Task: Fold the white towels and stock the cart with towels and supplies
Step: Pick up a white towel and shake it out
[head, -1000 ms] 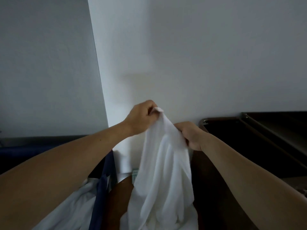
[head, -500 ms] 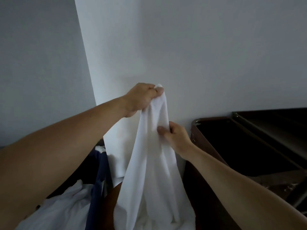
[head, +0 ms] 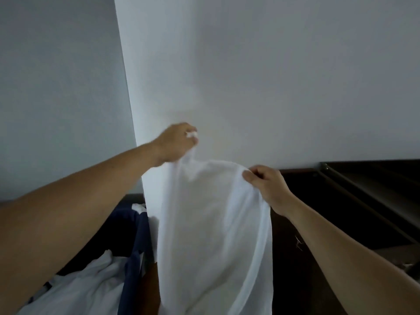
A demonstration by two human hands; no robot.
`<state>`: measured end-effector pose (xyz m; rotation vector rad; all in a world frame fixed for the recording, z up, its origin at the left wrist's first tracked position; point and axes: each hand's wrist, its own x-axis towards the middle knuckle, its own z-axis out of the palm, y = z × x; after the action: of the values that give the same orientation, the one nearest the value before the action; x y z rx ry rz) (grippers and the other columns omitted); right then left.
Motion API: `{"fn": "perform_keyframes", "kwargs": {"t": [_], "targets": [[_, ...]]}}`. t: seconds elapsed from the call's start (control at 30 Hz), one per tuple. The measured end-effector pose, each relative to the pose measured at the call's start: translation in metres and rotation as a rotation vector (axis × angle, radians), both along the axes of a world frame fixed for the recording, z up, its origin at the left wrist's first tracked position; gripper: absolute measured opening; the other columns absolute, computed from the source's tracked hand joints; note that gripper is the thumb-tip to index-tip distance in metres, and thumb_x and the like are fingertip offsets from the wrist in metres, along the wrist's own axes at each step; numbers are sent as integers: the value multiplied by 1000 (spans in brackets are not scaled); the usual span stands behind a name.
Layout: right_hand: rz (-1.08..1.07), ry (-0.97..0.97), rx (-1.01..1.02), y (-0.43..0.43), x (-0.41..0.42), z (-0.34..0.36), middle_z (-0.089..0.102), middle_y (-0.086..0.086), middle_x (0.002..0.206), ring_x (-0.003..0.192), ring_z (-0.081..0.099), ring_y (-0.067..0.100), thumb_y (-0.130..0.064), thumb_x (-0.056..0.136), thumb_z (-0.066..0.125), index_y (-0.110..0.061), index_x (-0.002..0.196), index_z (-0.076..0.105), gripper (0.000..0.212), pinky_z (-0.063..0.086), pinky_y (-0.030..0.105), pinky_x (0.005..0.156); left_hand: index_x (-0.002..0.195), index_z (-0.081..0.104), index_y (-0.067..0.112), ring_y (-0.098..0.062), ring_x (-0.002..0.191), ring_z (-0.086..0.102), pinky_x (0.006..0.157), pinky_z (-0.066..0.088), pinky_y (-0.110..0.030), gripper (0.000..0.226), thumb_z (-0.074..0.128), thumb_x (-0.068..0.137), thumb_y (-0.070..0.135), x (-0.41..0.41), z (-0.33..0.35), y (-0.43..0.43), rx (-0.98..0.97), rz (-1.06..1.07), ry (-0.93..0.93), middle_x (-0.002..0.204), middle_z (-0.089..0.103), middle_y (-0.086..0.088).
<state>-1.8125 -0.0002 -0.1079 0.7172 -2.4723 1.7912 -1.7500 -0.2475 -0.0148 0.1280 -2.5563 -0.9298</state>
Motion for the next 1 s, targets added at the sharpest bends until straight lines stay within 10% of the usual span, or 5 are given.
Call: {"fn": "perform_keyframes", "kwargs": {"t": [0.23,0.5,0.67,0.83,1.0], "targets": [[133,138,97,-26,13,45,71,-1,76,72,65,9,-29,87,74,-27,73,73,15,57,37,75,128,60,17,-8,107,66,92,52,-21,34,61,98,33,7,-23,31,175,-560,-505,120,68,4],[108,-217,-119,-15,6,-18,70,14,86,77,65,27,-37,78,77,-6,90,68,35,56,50,77,79,62,16,-19,64,51,61,42,-32,14,69,88,24,-17,14,23,221,-184,109,70,56,-3],[159,-397,-189,21,1,-50,73,14,91,79,70,26,-48,54,93,-11,81,69,52,54,32,64,101,66,10,-23,89,57,80,49,-37,16,58,95,23,-31,41,-13,249,202,321,97,62,-7],[220,-403,-358,31,-5,-18,70,14,81,72,66,27,-33,80,74,-10,75,73,23,53,32,65,90,65,14,-18,69,54,60,42,-26,10,59,97,18,-10,10,-11,-134,-53,-319,99,65,-13],[283,-198,-48,4,6,24,63,-15,65,67,58,1,-31,93,67,-24,64,70,30,40,27,76,141,49,30,-6,118,59,88,54,-21,49,64,95,22,8,-2,31,48,-460,-715,137,55,9]]}}
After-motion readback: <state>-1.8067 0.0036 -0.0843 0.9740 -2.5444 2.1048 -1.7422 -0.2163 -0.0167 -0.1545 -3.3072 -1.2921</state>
